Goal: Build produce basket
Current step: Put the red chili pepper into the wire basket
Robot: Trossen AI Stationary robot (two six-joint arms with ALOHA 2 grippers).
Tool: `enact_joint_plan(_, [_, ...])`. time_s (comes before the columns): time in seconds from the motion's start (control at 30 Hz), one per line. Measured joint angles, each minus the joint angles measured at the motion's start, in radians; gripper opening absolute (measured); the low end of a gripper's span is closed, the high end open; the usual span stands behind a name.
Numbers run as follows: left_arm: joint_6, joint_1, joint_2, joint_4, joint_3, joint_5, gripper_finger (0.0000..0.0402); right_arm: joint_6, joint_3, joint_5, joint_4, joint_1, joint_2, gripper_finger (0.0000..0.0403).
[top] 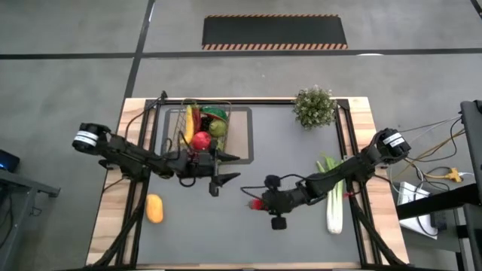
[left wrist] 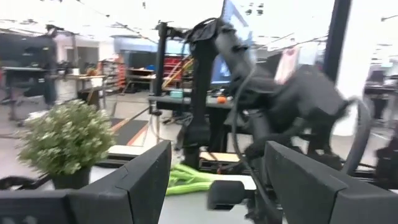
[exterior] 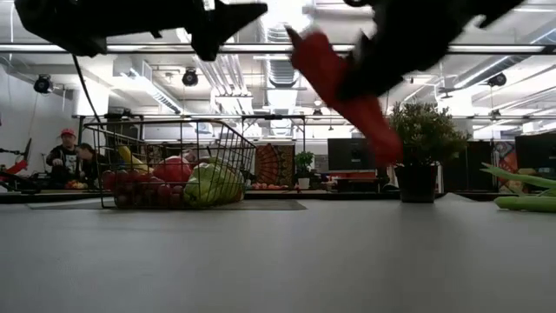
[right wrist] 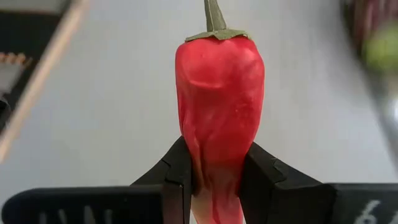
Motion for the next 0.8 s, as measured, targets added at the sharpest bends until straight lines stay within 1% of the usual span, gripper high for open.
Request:
enact_joint_plan(0.17, [0.044, -0.002, -0.060, -0.007, -0.002, 0.072, 0.0242, -0.256, -0.064, -0.012, 0.343, -0.032, 0.001, 0.0075])
enact_joint_plan(0.3, [0.073, -0.003, -0.115, -0.023, -0.006, 0.090, 0.0242, -0.410, -0.153, -0.015, 0.662, -0.061, 0.001, 0.0075])
enact_joint_plan(0.4, [0.079, -0.006, -0.154, -0.067, -0.006, 0.105, 0.0242, -0.456, -0.228, -0.015, 0.933, -0.088, 0.003, 0.0075])
enact_joint_plan(0.47, [0.077, -0.007, -0.161, -0.090, -0.006, 0.111, 0.0242, -0.452, -0.268, -0.004, 1.059, -0.114, 0.006, 0.0075])
enact_joint_plan(0.53, [0.073, -0.007, -0.153, -0.096, -0.006, 0.120, 0.0242, -0.443, -0.290, -0.003, 1.105, -0.139, 0.007, 0.0075])
enact_joint_plan(0.8, [0.071, -0.006, -0.032, -0.077, 0.028, 0.124, 0.0242, -0.417, -0.304, -0.007, 1.095, -0.176, 0.008, 0.0075])
